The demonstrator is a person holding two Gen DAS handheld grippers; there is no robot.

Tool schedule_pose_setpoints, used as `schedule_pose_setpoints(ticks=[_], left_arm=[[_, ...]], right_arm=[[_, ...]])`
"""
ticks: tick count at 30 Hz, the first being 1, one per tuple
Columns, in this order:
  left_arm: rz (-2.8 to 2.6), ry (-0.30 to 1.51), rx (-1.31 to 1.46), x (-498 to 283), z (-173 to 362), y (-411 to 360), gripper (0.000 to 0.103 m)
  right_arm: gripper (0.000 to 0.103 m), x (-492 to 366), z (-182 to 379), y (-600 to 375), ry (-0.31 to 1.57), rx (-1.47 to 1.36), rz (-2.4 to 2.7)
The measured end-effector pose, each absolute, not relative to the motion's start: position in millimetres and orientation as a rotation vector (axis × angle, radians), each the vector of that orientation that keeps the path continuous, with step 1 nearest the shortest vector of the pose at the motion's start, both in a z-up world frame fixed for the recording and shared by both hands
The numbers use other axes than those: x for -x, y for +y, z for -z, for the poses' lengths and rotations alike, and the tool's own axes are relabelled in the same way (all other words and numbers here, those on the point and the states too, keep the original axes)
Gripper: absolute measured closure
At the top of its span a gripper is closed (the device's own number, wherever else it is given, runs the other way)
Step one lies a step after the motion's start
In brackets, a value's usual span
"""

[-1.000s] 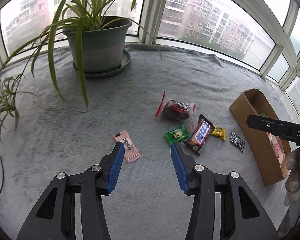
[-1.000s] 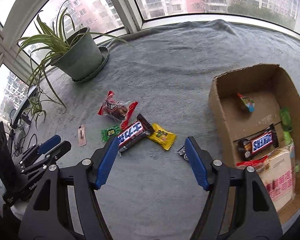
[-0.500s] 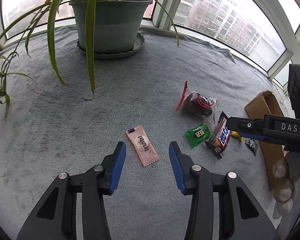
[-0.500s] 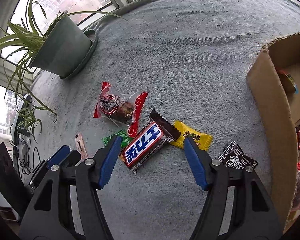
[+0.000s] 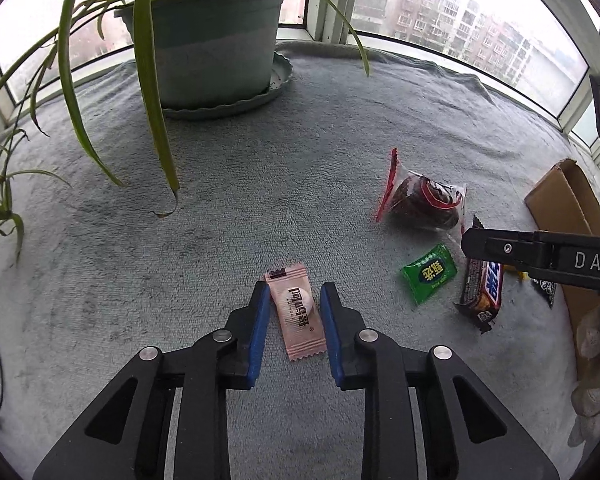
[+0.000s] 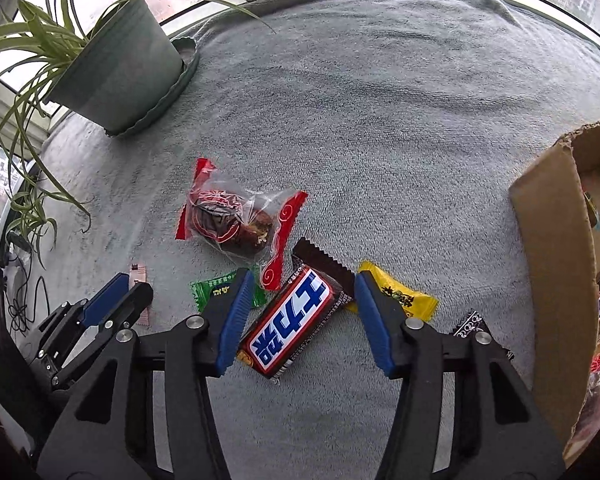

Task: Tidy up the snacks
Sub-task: 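Grasp the pink wrapper with the left tool while the right tool grasps the large chocolate bar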

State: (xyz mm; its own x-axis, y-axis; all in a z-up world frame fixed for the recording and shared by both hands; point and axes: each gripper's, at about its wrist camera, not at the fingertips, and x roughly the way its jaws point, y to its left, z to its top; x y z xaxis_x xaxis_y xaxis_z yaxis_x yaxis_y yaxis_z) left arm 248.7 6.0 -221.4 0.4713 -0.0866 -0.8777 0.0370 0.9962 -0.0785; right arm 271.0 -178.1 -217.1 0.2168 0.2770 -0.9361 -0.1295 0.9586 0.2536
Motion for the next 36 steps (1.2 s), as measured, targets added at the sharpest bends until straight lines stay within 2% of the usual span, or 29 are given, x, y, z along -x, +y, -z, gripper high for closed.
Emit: schedule_pose_setpoints(ticks=[3, 14, 19, 23, 28, 36], left_arm=[[0.082, 1.069, 0.028, -250, 223, 6, 0.085], [0.115, 1.043, 0.022, -240, 222, 10, 0.086], [0.136, 1.028, 0.064, -233, 221, 16, 0.085], [0.139, 0.973, -0.017, -219, 224, 9, 0.085], [0.135, 0.930, -0.055, -211, 226, 4, 0.085], [0.128, 0.927, 0.020, -203, 222, 15, 0.086]], right_arm=[[0.056, -267, 216, -175, 1.314, -0.065, -0.287], [0.058, -247, 215, -175, 1.272, 0.028, -0.312], [0.058, -232, 214, -164, 1.183, 0.161, -0.282], [0.058, -217, 217, -154, 1.119, 0.260, -0.272], [0.068, -213, 213, -164, 1.095, 0.224, -0.297], [0.071, -209, 207, -188, 1.083, 0.085, -0.327]])
